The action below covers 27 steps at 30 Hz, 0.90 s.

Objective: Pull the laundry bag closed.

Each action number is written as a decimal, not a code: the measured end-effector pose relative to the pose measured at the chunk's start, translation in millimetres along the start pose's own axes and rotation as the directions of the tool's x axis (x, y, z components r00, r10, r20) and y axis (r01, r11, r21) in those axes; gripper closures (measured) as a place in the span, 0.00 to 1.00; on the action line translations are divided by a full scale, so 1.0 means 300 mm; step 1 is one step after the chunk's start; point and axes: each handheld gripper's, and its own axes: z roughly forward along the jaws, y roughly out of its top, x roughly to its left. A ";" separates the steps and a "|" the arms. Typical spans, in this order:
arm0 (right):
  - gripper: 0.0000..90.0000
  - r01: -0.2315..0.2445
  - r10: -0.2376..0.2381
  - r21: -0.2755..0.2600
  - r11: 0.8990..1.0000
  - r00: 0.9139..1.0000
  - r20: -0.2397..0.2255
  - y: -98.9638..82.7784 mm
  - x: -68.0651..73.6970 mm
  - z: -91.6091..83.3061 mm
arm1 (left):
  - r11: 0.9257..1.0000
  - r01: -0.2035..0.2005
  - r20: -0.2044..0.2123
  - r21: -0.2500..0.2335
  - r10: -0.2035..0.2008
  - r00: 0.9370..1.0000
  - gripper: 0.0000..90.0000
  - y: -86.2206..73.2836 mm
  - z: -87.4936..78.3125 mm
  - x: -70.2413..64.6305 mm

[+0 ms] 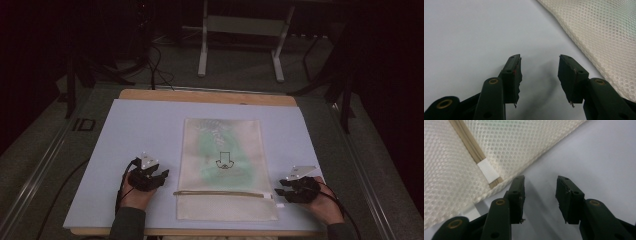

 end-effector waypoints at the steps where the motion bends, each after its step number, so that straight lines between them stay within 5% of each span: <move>1: 0.66 0.016 -0.016 0.022 1.000 1.000 -0.007 0.008 0.002 -0.001 | 1.000 0.002 0.006 0.001 -0.002 1.000 0.59 0.000 0.000 0.001; 11: 0.70 0.102 -0.100 0.109 0.989 0.995 -0.023 0.048 0.026 -0.011 | 0.999 -0.017 0.018 0.028 0.017 1.000 0.60 0.000 0.010 -0.006; 27: 0.70 0.174 -0.168 0.116 0.978 0.984 -0.056 0.124 0.069 -0.013 | 1.000 -0.012 0.052 0.006 0.011 0.999 0.60 0.001 0.002 -0.015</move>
